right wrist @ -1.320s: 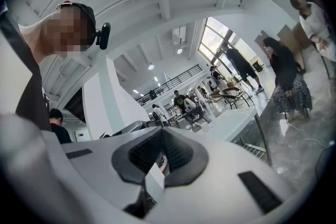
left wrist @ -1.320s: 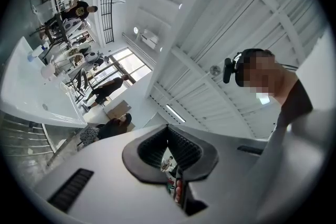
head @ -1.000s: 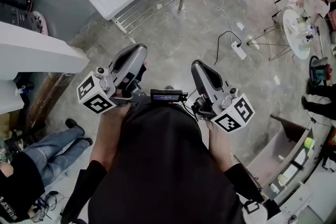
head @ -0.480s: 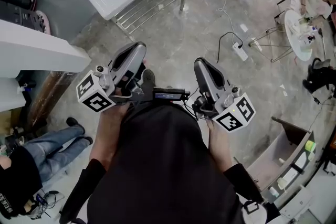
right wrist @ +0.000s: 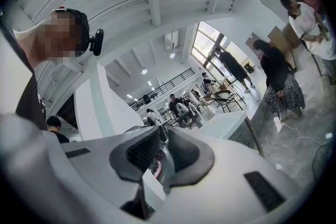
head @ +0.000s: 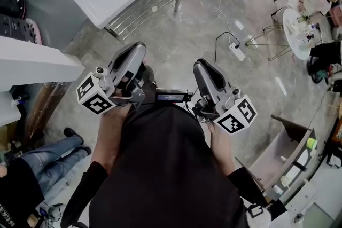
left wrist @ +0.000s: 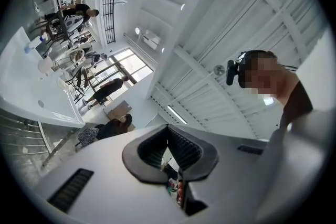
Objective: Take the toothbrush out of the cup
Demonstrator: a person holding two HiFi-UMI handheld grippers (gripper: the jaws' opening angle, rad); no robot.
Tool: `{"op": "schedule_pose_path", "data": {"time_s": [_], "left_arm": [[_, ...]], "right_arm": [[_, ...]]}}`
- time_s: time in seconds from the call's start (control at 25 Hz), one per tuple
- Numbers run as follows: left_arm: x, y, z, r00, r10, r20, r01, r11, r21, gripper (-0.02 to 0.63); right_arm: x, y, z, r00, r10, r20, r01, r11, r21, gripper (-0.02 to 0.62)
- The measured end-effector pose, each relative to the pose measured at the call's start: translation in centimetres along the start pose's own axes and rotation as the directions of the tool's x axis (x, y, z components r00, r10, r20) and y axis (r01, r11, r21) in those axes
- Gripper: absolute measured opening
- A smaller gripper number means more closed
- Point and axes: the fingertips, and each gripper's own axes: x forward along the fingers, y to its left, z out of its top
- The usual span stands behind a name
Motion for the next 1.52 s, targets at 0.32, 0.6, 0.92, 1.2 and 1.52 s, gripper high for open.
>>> {"op": "schedule_pose_path", "data": {"time_s": [0.32, 0.6, 0.92, 1.2, 1.52], "left_arm": [[2.0, 8.5, 4.3, 0.998, 0.007, 0.064, -0.003, 0.998, -0.066, 0.008], [2.8, 16.3, 8.5, 0.987, 0.035, 0.157, -0.017, 0.993, -0.119, 0.006], [2.8, 21.1, 11.6, 0.984, 0.071, 0.162, -0.056, 0.994, -0.098, 0.008], [3.3, 24.7, 12.9, 0.982, 0.133, 0.132, -0.121, 0.988, -0.098, 0.007], [11.3, 26.7, 11.3, 0.965, 0.218, 0.148, -0.215, 0.976, -0.037, 0.008]], "right_arm": [[8.7, -3.7, 0.8, 0.997, -0.033, -0.073, 0.033, 0.999, -0.004, 0.040], [16.9, -5.8, 1.7, 0.989, -0.034, -0.144, 0.029, 0.999, -0.041, 0.040], [22.8, -8.7, 1.5, 0.986, -0.015, -0.164, 0.008, 0.999, -0.042, 0.040], [26.6, -11.0, 0.9, 0.985, 0.016, -0.169, -0.015, 1.000, 0.010, 0.040], [28.2, -19.2, 5.7, 0.973, 0.133, -0.187, -0.124, 0.990, 0.060, 0.040]]}}
